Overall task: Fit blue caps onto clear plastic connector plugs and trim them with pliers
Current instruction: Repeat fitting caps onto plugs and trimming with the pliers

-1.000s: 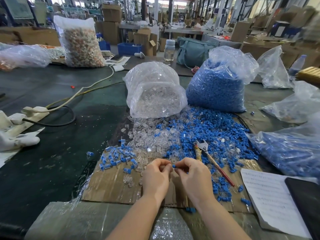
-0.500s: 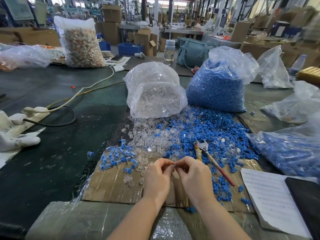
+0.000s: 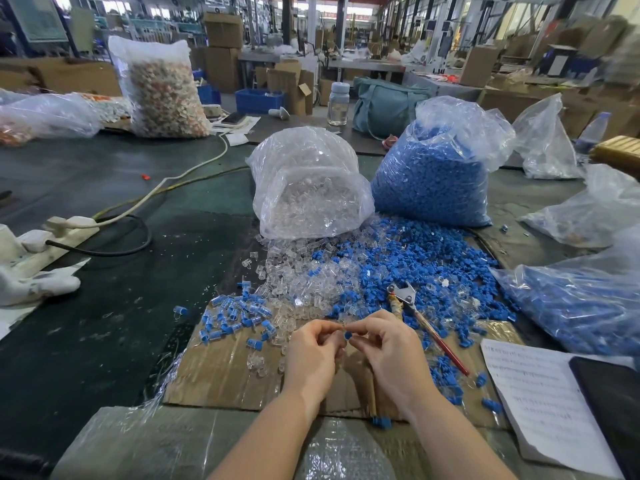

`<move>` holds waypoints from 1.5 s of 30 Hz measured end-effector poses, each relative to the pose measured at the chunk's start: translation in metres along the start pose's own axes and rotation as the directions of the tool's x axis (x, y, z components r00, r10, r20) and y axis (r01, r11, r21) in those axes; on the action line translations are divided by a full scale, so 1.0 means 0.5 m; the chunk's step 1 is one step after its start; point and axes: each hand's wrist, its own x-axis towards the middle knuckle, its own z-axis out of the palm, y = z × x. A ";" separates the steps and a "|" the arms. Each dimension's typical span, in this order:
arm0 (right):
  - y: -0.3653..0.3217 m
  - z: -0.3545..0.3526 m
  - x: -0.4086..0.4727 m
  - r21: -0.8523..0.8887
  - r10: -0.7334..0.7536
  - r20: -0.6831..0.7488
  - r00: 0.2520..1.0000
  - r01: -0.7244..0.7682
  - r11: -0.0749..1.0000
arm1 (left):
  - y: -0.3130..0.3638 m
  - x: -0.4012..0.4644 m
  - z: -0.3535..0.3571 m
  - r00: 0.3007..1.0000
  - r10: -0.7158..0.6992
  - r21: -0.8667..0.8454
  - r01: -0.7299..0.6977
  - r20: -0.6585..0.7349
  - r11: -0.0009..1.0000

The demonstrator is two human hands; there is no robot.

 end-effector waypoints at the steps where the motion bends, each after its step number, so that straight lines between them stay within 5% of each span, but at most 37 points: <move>1: 0.001 0.001 0.000 -0.011 -0.008 0.002 1.000 0.008 1.000 | 0.000 0.000 0.000 1.000 -0.003 0.000 0.003 0.000 1.000; 18: 0.009 -0.005 0.003 -0.014 -0.060 0.062 0.996 0.061 0.998 | 0.002 -0.004 0.002 0.998 -0.062 -0.061 0.063 0.031 0.996; 37: 0.008 0.011 -0.015 -0.311 -0.154 -0.061 0.986 0.128 0.942 | -0.003 -0.006 0.006 1.000 -0.026 -0.053 0.026 -0.012 0.998; 45: 0.005 0.018 -0.015 -0.263 -0.077 -0.077 0.994 0.055 0.963 | -0.003 -0.008 0.001 1.000 0.011 -0.028 -0.012 -0.019 1.000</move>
